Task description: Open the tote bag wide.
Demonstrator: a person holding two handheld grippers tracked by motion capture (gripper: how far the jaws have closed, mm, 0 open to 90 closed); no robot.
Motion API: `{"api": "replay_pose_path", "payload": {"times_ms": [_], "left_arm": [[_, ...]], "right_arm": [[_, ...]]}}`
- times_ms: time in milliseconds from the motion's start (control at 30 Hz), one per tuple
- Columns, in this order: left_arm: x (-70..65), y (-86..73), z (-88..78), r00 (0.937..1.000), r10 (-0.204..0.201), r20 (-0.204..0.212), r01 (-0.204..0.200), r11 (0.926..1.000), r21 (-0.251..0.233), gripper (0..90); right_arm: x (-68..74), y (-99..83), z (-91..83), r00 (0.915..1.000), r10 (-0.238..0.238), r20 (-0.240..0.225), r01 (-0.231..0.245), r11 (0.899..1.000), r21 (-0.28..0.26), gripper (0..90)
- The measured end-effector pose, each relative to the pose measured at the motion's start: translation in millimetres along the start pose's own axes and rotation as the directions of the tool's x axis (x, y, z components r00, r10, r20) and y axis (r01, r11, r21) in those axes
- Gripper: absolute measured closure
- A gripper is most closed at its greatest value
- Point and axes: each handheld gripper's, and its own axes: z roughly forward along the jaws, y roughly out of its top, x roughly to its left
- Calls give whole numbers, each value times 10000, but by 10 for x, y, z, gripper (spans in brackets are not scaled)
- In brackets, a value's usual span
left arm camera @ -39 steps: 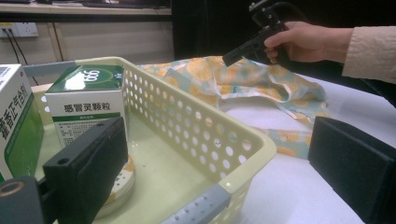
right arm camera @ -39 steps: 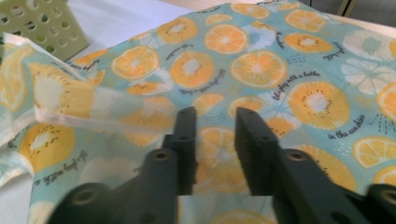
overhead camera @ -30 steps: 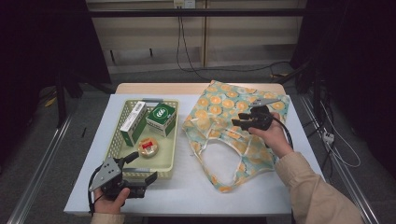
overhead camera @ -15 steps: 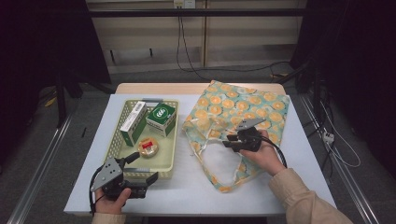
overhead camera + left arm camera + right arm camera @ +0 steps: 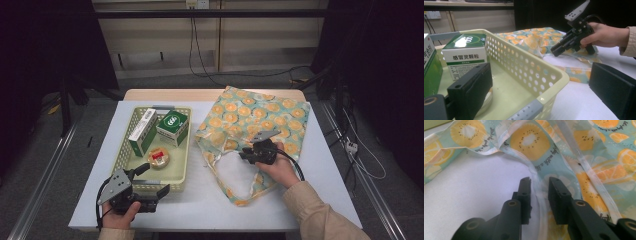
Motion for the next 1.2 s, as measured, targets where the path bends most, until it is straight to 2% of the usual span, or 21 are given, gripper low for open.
{"api": "replay_pose_path", "payload": {"times_ms": [233,533,667,700,800,1000,1200], "left_arm": [[12,1,-2,10000,-26,-3,26,10000,-16,46],[13,4,-7,10000,-71,3,71,10000,-55,43],[11,2,-5,10000,-86,-1,86,10000,-37,44],[15,4,-5,10000,14,0,-14,10000,-27,43],[11,4,-7,10000,-9,12,9,10000,-47,42],[14,2,-4,10000,-25,-2,25,10000,-18,42],[8,12,-8,10000,20,25,-20,10000,-61,42]], "right_arm": [[-66,-18,1,9998,200,-74,-201,9997,-109,854],[-66,-6,3,9999,151,37,-151,9999,-24,898],[-78,-10,-1,9991,432,-30,-432,9991,-52,900],[-75,-10,-2,9989,476,-14,-476,9989,-50,900],[-53,-8,-13,9987,513,31,-513,9987,1,900],[14,-27,-65,9952,640,-738,-623,9977,255,900],[146,-37,-112,9916,482,-1196,-446,9985,329,900]]}}
